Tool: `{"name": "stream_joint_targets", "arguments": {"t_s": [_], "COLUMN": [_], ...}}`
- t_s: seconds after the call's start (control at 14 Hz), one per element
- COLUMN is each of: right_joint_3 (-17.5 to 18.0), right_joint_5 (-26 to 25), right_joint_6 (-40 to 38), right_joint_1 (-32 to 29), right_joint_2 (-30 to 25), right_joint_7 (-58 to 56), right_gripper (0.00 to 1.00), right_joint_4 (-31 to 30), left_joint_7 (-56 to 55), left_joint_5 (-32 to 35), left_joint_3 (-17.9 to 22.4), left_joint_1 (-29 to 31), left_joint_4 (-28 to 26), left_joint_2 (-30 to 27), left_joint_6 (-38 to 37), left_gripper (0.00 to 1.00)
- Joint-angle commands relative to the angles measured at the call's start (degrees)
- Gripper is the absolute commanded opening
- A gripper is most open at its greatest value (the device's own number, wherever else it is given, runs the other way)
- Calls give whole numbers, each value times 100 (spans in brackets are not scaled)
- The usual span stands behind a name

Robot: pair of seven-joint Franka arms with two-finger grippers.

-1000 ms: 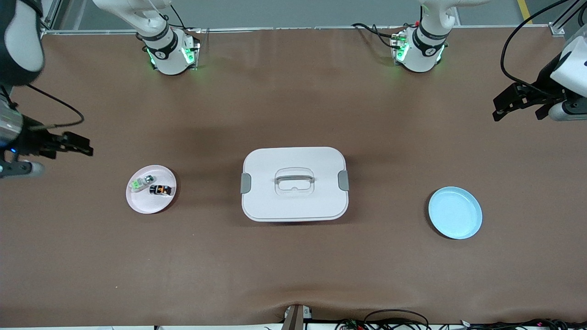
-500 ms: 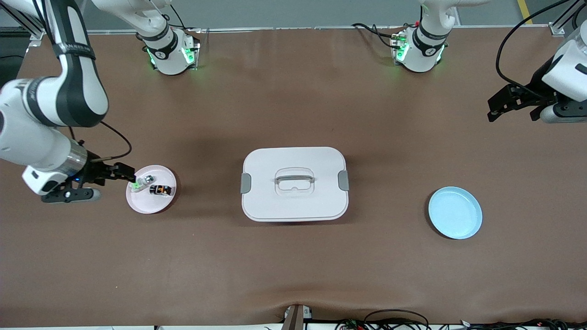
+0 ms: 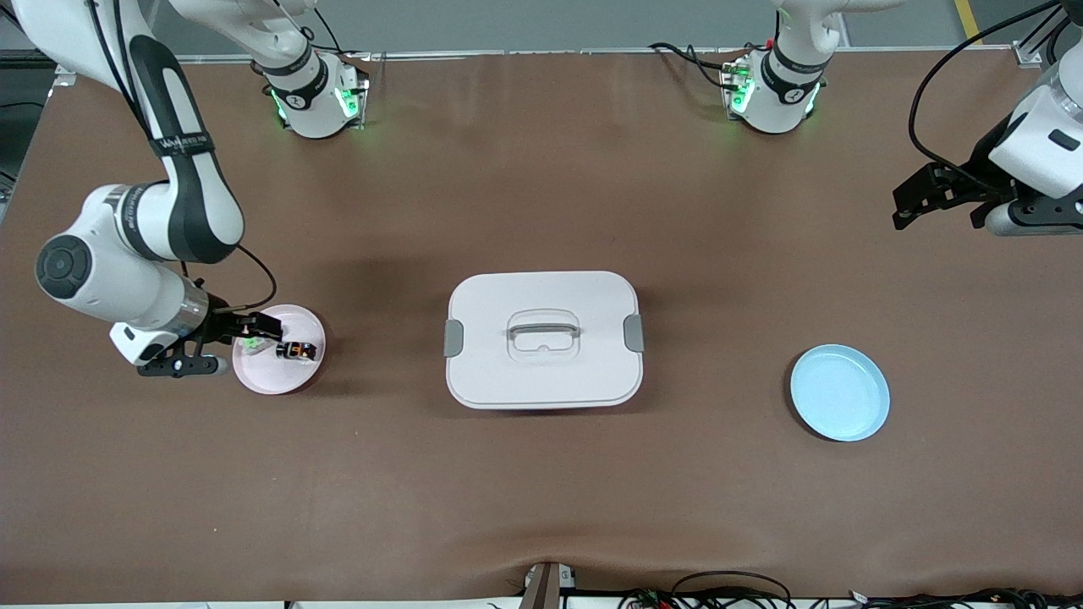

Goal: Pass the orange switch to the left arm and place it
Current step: 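Lower the right gripper over the pink plate toward the orange switch, then grasp the orange-and-black switch with the right gripper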

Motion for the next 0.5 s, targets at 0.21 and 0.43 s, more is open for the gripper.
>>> {"name": "stream_joint_targets", "arguments": {"t_s": [0.21,0.43], "right_joint_3": [-5,-5], "right_joint_5": [90,90], "right_joint_6": [765,1124], "right_joint_1": [9,36], "right_joint_2": [586,727], "right_joint_7": [-52,-43], "right_gripper": [100,100], "right_joint_4": [-48,-205], "left_joint_7": [-1,-10], "left_joint_5": [-82,-82], "left_joint_3": [-21,-21], "left_joint_1": [17,8], "left_joint_4": [117,125], "left_joint_2": [53,53], "left_joint_6": [-34,-34], "left_gripper": [100,100]}}
